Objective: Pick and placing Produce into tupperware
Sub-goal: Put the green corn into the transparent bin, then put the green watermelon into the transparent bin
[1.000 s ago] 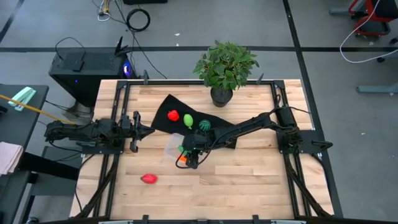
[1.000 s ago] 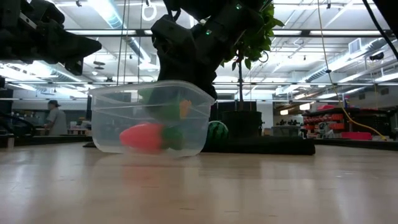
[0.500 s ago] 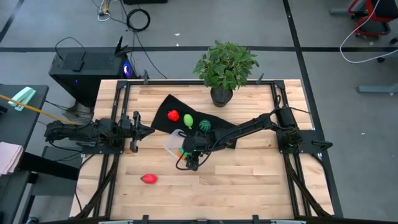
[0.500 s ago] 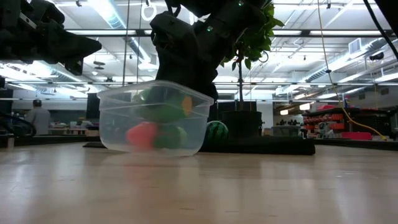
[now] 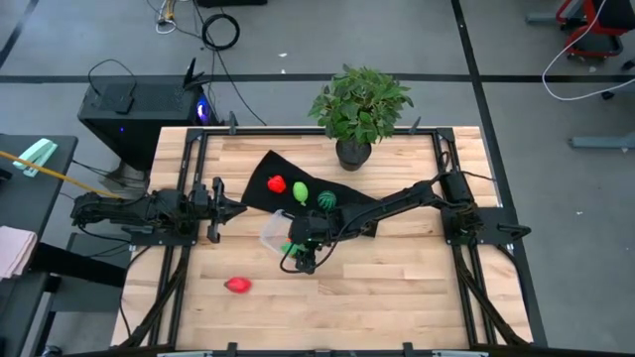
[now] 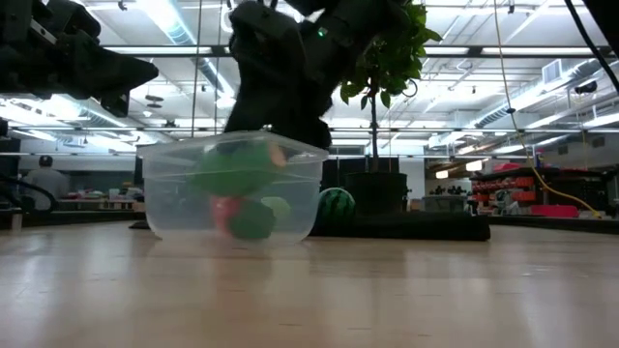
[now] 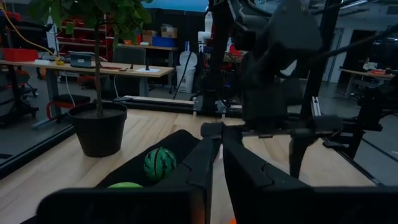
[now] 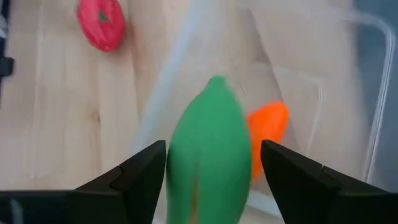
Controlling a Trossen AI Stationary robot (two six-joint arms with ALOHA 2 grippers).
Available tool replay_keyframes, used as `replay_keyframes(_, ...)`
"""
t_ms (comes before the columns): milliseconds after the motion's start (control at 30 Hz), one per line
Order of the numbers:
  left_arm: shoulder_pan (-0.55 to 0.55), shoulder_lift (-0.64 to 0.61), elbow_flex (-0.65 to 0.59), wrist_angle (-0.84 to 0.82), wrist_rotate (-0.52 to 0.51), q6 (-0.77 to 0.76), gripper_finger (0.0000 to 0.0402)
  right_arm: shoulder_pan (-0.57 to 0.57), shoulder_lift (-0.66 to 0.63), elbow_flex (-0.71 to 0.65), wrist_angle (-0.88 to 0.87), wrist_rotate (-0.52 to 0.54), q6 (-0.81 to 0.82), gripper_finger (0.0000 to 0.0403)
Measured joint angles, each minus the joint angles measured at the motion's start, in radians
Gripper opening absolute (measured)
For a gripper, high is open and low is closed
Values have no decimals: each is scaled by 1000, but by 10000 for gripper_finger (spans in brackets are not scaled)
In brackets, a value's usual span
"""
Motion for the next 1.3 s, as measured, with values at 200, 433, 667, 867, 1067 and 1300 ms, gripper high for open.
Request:
replay_keyframes(200,0,0,0,0,0,0,52,0,0,89,-114,61,-69,293)
replay_keyframes(433,0,0,0,0,0,0,53,0,-1,179,-238,136,-124,295)
replay_keyframes(667,0,0,0,0,0,0,56,-1,-9,264,-306,240,-211,295)
replay_keyframes(867,0,0,0,3,0,-1,51,-1,-83,271,-329,343,-281,295)
replay_keyframes(1067,0,0,0,1,0,0,58,0,-192,271,-385,409,-305,295)
replay_keyframes(1300,0,0,0,1,0,-1,61,8,-307,270,-469,432,-359,295)
